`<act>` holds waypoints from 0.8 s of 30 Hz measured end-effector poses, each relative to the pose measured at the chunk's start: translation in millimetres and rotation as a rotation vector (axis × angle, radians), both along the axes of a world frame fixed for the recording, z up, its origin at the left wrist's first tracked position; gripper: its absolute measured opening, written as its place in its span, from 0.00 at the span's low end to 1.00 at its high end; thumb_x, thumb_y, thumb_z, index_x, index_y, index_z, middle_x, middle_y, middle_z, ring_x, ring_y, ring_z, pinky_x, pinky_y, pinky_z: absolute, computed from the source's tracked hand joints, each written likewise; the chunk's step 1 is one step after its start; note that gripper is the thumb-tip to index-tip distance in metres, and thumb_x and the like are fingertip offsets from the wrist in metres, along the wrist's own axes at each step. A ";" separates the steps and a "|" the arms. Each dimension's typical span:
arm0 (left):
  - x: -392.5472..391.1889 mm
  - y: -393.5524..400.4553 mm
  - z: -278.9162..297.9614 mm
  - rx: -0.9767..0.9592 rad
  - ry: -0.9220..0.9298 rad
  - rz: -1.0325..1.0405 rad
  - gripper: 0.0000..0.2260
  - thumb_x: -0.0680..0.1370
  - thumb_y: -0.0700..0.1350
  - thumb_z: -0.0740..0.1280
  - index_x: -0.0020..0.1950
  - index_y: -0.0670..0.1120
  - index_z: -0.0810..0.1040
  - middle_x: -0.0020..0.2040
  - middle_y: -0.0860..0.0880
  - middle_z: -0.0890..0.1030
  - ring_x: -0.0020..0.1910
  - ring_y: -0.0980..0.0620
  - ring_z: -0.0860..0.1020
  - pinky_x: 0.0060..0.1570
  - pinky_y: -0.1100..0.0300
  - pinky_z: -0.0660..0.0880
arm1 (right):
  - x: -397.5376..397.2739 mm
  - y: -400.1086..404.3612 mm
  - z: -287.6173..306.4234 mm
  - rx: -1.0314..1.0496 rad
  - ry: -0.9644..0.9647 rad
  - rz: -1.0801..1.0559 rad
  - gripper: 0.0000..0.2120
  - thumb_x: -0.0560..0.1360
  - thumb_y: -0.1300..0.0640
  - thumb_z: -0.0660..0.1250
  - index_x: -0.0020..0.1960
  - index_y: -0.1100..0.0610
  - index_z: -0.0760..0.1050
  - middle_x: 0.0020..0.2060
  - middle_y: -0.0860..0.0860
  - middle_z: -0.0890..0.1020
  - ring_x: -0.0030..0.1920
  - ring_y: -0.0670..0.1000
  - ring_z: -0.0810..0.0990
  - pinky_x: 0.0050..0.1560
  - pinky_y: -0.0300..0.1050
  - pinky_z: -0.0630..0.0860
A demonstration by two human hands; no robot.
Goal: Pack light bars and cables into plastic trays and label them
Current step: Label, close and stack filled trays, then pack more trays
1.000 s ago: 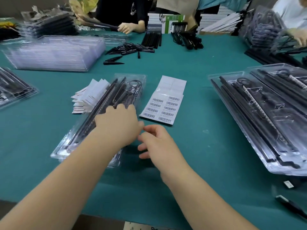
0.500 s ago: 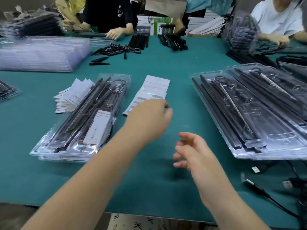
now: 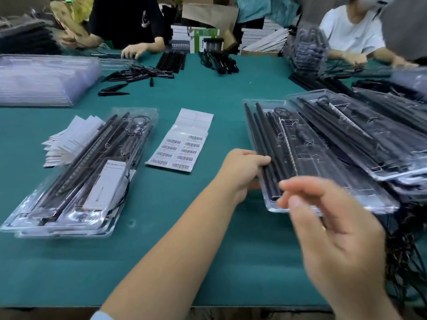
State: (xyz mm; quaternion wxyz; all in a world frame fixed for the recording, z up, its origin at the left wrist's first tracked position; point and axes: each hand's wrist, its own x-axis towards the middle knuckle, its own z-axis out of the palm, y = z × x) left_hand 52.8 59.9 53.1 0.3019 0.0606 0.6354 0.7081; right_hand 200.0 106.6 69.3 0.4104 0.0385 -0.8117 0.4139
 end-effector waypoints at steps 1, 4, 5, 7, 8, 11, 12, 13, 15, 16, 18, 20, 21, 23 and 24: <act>-3.1 -6.4 0.3 -0.009 0.005 0.018 0.08 0.77 0.34 0.66 0.38 0.41 0.73 0.30 0.48 0.77 0.24 0.56 0.74 0.24 0.67 0.70 | -0.2 -6.3 -5.3 0.057 0.012 0.017 0.09 0.74 0.59 0.60 0.48 0.58 0.78 0.38 0.49 0.81 0.40 0.47 0.80 0.42 0.42 0.75; -9.7 -32.3 4.9 -0.043 0.046 0.044 0.12 0.75 0.38 0.69 0.58 0.38 0.76 0.52 0.38 0.81 0.45 0.46 0.77 0.51 0.48 0.77 | 0.6 -19.3 -17.4 0.132 0.078 0.051 0.07 0.73 0.63 0.61 0.47 0.60 0.78 0.37 0.51 0.80 0.38 0.51 0.79 0.39 0.45 0.74; -13.5 -42.3 5.1 -0.039 0.059 0.040 0.14 0.75 0.38 0.69 0.59 0.38 0.75 0.54 0.36 0.80 0.47 0.44 0.76 0.56 0.44 0.74 | 1.2 -22.0 -21.0 0.121 0.096 0.051 0.07 0.72 0.63 0.61 0.46 0.59 0.78 0.37 0.50 0.80 0.38 0.51 0.78 0.40 0.45 0.74; -21.8 -63.1 2.1 -0.019 0.097 0.044 0.12 0.75 0.38 0.69 0.57 0.39 0.75 0.48 0.40 0.80 0.45 0.44 0.74 0.47 0.47 0.74 | 1.2 -25.7 -27.6 0.039 0.116 0.056 0.07 0.72 0.63 0.62 0.47 0.58 0.77 0.38 0.48 0.78 0.40 0.51 0.78 0.41 0.46 0.73; -25.4 -71.8 0.4 -0.002 0.106 0.057 0.10 0.75 0.37 0.69 0.55 0.40 0.76 0.45 0.43 0.80 0.43 0.45 0.75 0.41 0.51 0.72 | 0.9 -27.1 -29.9 -0.007 0.130 0.070 0.07 0.72 0.63 0.62 0.47 0.57 0.77 0.39 0.47 0.78 0.41 0.52 0.78 0.41 0.47 0.73; -28.1 -88.4 -5.3 0.065 0.086 0.087 0.11 0.76 0.36 0.67 0.58 0.37 0.75 0.46 0.42 0.79 0.42 0.46 0.75 0.37 0.56 0.71 | 3.3 -32.3 -31.6 0.038 0.196 0.033 0.08 0.71 0.63 0.62 0.47 0.54 0.76 0.42 0.48 0.76 0.43 0.51 0.76 0.44 0.42 0.71; -28.0 -91.3 -8.3 0.076 0.065 0.079 0.13 0.76 0.36 0.66 0.60 0.36 0.75 0.48 0.41 0.78 0.43 0.46 0.76 0.38 0.57 0.73 | 5.5 -32.4 -30.7 0.080 0.212 -0.003 0.08 0.71 0.63 0.63 0.46 0.52 0.76 0.42 0.48 0.76 0.43 0.50 0.75 0.44 0.41 0.70; -27.0 -93.5 -10.7 0.082 0.044 0.063 0.13 0.76 0.36 0.66 0.61 0.35 0.75 0.48 0.40 0.78 0.42 0.47 0.77 0.36 0.59 0.76 | 7.4 -30.7 -28.1 0.119 0.220 -0.041 0.08 0.71 0.62 0.63 0.46 0.51 0.77 0.43 0.48 0.76 0.43 0.49 0.75 0.45 0.41 0.70; -24.7 -97.4 -16.4 0.137 -0.009 -0.006 0.14 0.74 0.36 0.66 0.60 0.35 0.75 0.45 0.40 0.80 0.37 0.49 0.80 0.33 0.59 0.79 | 9.2 -18.9 -18.5 0.222 0.206 -0.116 0.08 0.72 0.61 0.62 0.50 0.54 0.76 0.46 0.47 0.75 0.48 0.51 0.75 0.49 0.46 0.72; -24.2 -98.7 -18.9 0.169 -0.035 -0.040 0.17 0.72 0.37 0.66 0.60 0.34 0.74 0.44 0.40 0.80 0.36 0.49 0.80 0.34 0.57 0.80 | 7.7 -6.6 -13.0 0.304 0.158 -0.188 0.10 0.72 0.61 0.61 0.52 0.57 0.76 0.48 0.47 0.75 0.51 0.51 0.74 0.55 0.46 0.71; -23.8 -100.1 -22.9 0.206 -0.065 -0.073 0.21 0.69 0.39 0.67 0.61 0.33 0.74 0.45 0.40 0.80 0.36 0.48 0.80 0.37 0.54 0.81 | 2.5 31.2 -3.1 0.427 -0.102 -0.350 0.18 0.71 0.57 0.60 0.59 0.58 0.75 0.52 0.50 0.74 0.55 0.52 0.71 0.65 0.40 0.63; -22.9 -99.6 -26.1 0.225 -0.057 -0.105 0.18 0.70 0.40 0.67 0.58 0.35 0.75 0.44 0.40 0.81 0.36 0.48 0.80 0.39 0.53 0.80 | 1.8 76.4 -3.3 0.426 -0.468 -0.448 0.23 0.70 0.50 0.60 0.63 0.54 0.73 0.57 0.54 0.76 0.58 0.58 0.72 0.66 0.53 0.65; -22.1 -98.9 -27.2 0.235 -0.051 -0.124 0.16 0.70 0.40 0.68 0.57 0.36 0.76 0.43 0.41 0.81 0.36 0.48 0.80 0.40 0.52 0.79 | 5.0 95.5 -6.9 0.425 -0.616 -0.500 0.23 0.70 0.47 0.61 0.63 0.52 0.73 0.57 0.55 0.77 0.58 0.60 0.73 0.62 0.61 0.68; -21.0 -97.9 -29.1 0.263 -0.040 -0.153 0.17 0.69 0.41 0.70 0.56 0.38 0.76 0.43 0.41 0.81 0.37 0.48 0.80 0.41 0.52 0.79 | 16.1 121.2 -13.6 0.416 -0.755 -0.566 0.24 0.70 0.41 0.60 0.62 0.50 0.74 0.49 0.55 0.80 0.53 0.61 0.75 0.53 0.65 0.72; -20.8 -97.4 -29.7 0.275 -0.029 -0.162 0.17 0.69 0.42 0.71 0.55 0.39 0.76 0.43 0.42 0.82 0.37 0.48 0.80 0.40 0.54 0.79 | 21.3 129.7 -18.0 0.433 -0.750 -0.588 0.24 0.69 0.39 0.58 0.60 0.50 0.75 0.42 0.55 0.79 0.49 0.61 0.75 0.51 0.65 0.73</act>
